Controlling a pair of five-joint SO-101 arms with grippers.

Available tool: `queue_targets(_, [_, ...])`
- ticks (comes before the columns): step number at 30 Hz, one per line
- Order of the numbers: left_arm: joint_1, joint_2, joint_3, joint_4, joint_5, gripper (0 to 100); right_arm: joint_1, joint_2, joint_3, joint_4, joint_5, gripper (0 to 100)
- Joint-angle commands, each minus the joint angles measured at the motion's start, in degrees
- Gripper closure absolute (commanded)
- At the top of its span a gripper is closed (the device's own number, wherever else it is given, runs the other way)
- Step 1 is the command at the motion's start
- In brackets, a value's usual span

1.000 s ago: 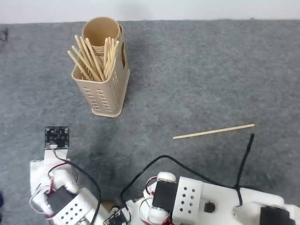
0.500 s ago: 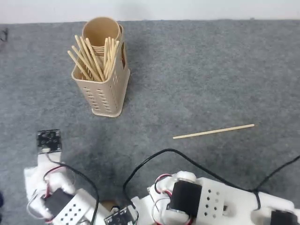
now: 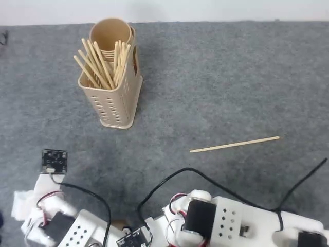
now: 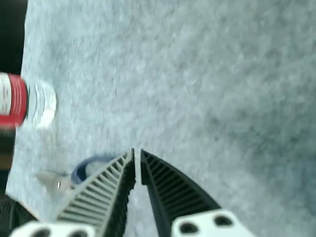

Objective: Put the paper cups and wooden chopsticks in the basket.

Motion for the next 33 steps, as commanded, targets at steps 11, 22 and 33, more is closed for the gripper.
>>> queue_targets(11, [4.0, -0.5, 0.1, -1.6, -0.4, 99, 0.8, -0.5, 11.1, -13.0, 0.2, 99.1])
queue_targets(22, [4.0, -0.6, 0.1, 0.8, -0.5, 99, 20.8, -1.8, 7.6, -27.3, 8.4, 99.1])
queue_targets(33, [4.2, -0.6, 0.1, 0.9, -0.4, 99, 15.2, -13.9, -3.7, -8.7, 1.1, 99.1])
